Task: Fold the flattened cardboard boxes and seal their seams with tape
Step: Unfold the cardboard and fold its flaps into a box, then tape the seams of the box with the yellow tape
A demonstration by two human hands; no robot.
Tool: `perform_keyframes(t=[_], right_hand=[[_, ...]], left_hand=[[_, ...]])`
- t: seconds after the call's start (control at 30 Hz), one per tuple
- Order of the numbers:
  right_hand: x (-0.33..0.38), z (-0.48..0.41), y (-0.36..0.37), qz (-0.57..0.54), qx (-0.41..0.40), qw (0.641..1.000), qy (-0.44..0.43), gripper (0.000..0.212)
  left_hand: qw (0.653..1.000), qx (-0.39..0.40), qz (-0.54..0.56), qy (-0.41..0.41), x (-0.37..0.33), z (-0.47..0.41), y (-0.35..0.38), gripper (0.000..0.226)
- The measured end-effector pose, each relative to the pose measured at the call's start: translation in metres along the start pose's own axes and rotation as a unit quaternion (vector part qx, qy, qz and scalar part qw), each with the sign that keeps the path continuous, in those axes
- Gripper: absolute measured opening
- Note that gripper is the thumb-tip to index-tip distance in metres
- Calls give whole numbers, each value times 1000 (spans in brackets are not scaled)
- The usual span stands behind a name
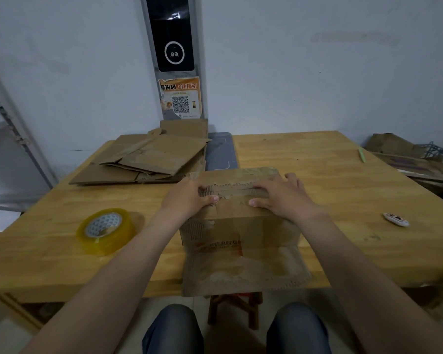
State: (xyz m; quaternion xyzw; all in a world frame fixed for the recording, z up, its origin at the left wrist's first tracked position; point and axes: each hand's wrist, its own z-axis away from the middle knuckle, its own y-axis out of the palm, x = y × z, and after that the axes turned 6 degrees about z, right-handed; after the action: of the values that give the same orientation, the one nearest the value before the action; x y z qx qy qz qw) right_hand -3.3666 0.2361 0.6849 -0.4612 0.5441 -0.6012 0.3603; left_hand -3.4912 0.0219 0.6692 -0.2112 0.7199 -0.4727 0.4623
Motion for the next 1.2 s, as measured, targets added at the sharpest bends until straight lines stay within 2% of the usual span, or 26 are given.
perform_keyframes(t=[0.07,0.13,0.23,0.3,0.47,0.57,0.63,0.73,0.8,0.83,0.87,0.93,1.07,1.13,1.2], right_hand=[[16,6,3,-1,-7,1000,-25,47],[35,14,9,-18,-6,999,-49,46],[61,27,18,-21,7,999,-50,51],[74,34,19,-4,44,998,-43,53],[86,31,-1,39,108,993,-36,75],[86,15,-8,65,147,985,-57,72],[85,4,-3,71,155,983,-65,64],[87,-6,7,75,153,983,-62,59],[90,-5,9,76,152,984,-57,57],[92,-3,9,76,150,984,-54,57],[92,-2,9,76,148,985,-51,57],[92,-1,7,79,149,985,-49,58],[88,3,2,82,134,985,-69,58],[83,1,1,76,131,985,-81,56],[77,-4,0,58,138,985,-86,56]], left_hand=[[1000,-3,7,-5,1,0,1,65],[1000,-2,7,-6,1,1,0,65],[1000,11,24,-8,4,1,-4,61],[999,31,43,0,7,0,-10,56],[997,57,39,21,22,14,-29,43],[995,82,57,19,33,27,-40,42],[996,74,57,-7,46,33,-48,37],[995,54,-16,-82,77,40,-57,39],[976,84,-113,-169,101,47,-60,27],[958,112,-159,-208,110,52,-60,29],[943,138,-194,-232,118,55,-58,26],[935,135,-215,-246,128,59,-54,6],[953,76,-177,-235,134,66,-51,35],[970,50,-107,-212,121,64,-57,59],[984,8,19,-176,96,62,-68,70]])
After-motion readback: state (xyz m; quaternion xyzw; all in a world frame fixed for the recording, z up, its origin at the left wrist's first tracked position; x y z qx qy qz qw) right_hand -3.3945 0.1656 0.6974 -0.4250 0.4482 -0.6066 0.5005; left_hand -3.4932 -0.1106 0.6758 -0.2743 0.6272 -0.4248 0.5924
